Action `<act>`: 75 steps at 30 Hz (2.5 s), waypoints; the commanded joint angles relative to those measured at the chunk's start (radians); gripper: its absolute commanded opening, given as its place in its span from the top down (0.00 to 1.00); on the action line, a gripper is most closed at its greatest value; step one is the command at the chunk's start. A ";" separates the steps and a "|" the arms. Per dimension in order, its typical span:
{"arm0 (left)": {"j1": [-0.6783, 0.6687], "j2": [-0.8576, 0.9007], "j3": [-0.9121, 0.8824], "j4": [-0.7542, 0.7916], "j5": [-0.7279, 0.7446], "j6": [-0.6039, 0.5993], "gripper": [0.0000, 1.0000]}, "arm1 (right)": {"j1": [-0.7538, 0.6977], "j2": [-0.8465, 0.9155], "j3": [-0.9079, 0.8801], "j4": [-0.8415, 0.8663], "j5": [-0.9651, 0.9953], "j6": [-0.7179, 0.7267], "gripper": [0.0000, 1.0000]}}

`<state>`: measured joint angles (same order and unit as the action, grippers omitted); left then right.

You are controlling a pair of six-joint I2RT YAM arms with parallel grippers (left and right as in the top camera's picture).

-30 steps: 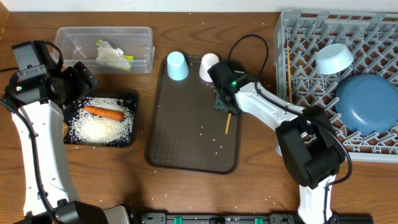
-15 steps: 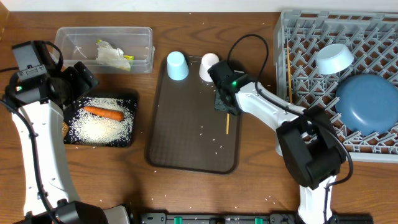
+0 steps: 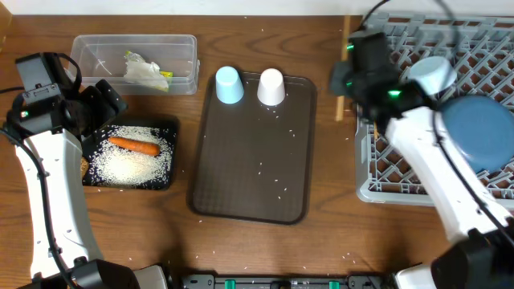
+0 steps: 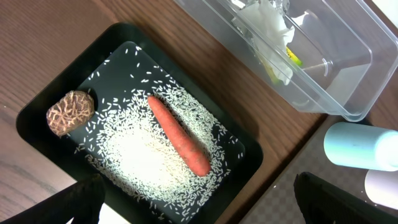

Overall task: Sort waste into correct bins and load items into the dishwasher rack
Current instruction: 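Carry the second chopstick right and place it in the dish rack, then move the right gripper to the white cup and grasp it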

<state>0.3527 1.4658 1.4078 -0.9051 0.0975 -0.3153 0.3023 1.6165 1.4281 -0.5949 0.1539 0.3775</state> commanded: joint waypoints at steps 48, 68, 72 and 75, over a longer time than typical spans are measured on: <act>0.004 -0.007 0.014 0.000 -0.005 -0.005 0.02 | 0.149 0.220 0.012 0.376 -0.144 -0.229 0.01; 0.004 -0.007 0.014 0.000 -0.005 -0.005 0.02 | 0.180 0.596 0.384 0.152 -0.222 -0.289 0.01; 0.004 -0.007 0.014 0.000 -0.005 -0.005 0.02 | 0.194 0.621 0.384 0.114 -0.226 -0.289 0.01; 0.004 -0.007 0.014 0.000 -0.005 -0.005 0.02 | 0.217 0.652 0.383 0.089 -0.218 -0.289 0.05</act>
<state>0.3527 1.4658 1.4078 -0.9051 0.0975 -0.3153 0.4847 2.2215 1.7950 -0.4950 -0.0631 0.0971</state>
